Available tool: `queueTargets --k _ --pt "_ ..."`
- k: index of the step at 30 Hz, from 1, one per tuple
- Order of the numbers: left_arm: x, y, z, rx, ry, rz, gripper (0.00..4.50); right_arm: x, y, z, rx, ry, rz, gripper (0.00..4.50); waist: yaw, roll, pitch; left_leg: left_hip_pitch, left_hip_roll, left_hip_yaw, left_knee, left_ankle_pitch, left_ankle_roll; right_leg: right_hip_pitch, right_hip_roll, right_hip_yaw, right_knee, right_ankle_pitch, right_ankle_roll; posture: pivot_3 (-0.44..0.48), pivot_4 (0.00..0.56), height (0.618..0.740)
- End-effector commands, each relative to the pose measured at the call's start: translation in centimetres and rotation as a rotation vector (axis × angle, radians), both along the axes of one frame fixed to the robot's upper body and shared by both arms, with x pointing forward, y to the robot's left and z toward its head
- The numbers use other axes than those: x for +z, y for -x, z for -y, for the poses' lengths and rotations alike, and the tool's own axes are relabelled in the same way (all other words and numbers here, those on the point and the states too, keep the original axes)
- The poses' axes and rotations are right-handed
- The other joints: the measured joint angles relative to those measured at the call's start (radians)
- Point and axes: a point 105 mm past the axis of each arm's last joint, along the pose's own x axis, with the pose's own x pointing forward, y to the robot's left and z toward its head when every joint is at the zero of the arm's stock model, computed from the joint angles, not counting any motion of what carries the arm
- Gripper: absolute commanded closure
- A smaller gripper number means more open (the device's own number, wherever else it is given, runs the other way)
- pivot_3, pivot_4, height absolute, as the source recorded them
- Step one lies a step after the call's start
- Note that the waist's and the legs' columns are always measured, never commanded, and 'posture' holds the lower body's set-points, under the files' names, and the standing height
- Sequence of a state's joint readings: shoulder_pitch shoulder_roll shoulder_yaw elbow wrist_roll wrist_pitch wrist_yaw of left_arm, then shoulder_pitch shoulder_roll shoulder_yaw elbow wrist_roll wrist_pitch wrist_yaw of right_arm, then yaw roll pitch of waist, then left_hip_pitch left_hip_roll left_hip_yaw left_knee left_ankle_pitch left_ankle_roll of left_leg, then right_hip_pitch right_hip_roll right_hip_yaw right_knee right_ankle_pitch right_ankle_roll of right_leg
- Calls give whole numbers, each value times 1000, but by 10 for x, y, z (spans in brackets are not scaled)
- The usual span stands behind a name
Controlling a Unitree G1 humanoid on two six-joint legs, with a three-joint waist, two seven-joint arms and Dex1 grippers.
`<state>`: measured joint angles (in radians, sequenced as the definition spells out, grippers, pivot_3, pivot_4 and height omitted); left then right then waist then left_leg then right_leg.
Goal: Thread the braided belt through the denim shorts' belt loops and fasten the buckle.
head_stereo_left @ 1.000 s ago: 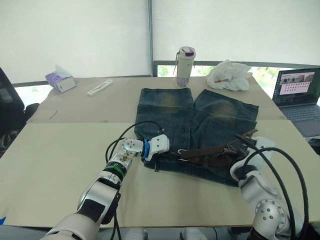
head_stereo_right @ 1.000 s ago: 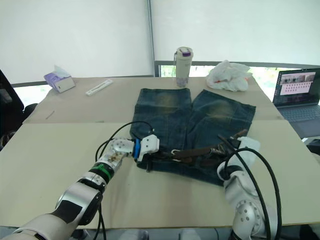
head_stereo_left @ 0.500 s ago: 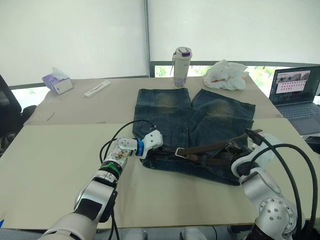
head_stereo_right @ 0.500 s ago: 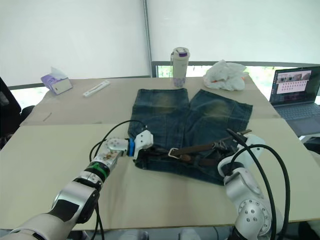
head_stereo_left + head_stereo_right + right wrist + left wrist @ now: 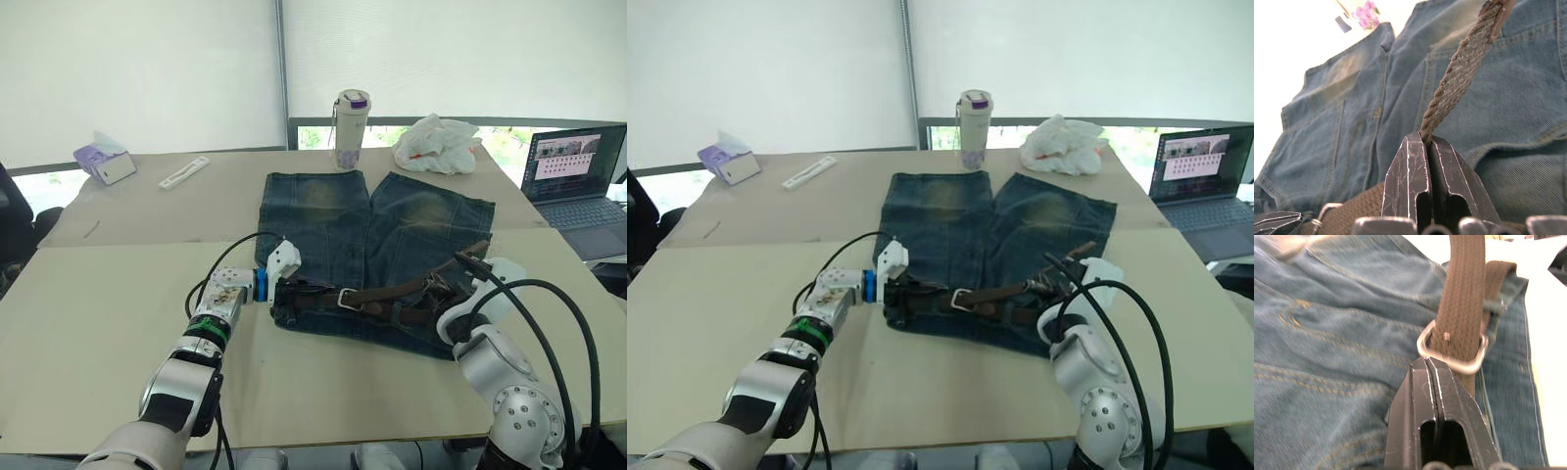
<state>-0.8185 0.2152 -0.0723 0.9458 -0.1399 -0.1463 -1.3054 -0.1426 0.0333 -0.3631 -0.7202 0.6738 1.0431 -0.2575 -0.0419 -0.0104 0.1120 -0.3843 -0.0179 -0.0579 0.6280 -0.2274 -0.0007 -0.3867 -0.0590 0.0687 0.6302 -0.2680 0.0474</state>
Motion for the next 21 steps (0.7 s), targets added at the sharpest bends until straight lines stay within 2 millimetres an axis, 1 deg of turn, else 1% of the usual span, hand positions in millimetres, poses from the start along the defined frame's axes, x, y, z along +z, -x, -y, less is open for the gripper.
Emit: queueTargets --k 1,3,4,7,10,12,14,16,19,21 --pt "38 -1 17 -23 120 71 4479 22 -4 -15 54 -34 106 4500 2 0 0 0 0 0 0 0 0 0 0 0 0 0 0 0 150 740" --pt "48 3 25 -44 157 81 4479 26 -5 -22 79 -54 130 4500 1 0 0 -1 0 0 0 0 0 0 0 0 0 0 0 0 150 740" --pt "53 5 28 -44 168 114 4479 28 -6 -23 80 -72 136 4500 0 0 0 -1 0 -1 0 0 0 0 0 0 0 0 0 0 150 740" --pt "72 7 38 -5 246 182 4479 33 -7 -31 101 -103 162 4500 -1 0 0 0 0 -2 0 0 0 0 0 0 0 0 0 0 150 740" --pt "79 7 43 33 281 189 4479 36 -8 -39 132 -96 176 4500 -3 0 0 0 0 -2 0 0 0 0 0 1 0 0 0 0 150 740" --pt "92 4 49 80 348 162 4479 38 -9 -46 187 68 196 4500 -3 0 0 0 0 -2 0 0 0 0 0 1 0 0 0 0 150 740" --pt "99 3 53 105 378 143 4479 35 -8 -50 226 209 201 4500 -1 0 1 0 0 -2 0 0 0 0 0 1 0 0 0 0 150 740" --pt "101 7 56 97 377 135 4479 32 -9 -49 215 259 204 4500 0 -1 1 0 -1 -1 0 0 0 0 0 1 -1 0 0 0 150 740" --pt "97 12 57 80 356 126 3704 31 -11 -50 216 279 212 4500 -1 -1 1 0 0 0 0 0 0 0 0 1 0 0 0 0 150 740" --pt "94 11 57 108 328 149 2777 32 -12 -51 217 289 219 4500 -1 -1 1 0 0 0 0 0 0 0 0 1 0 0 0 0 150 740"
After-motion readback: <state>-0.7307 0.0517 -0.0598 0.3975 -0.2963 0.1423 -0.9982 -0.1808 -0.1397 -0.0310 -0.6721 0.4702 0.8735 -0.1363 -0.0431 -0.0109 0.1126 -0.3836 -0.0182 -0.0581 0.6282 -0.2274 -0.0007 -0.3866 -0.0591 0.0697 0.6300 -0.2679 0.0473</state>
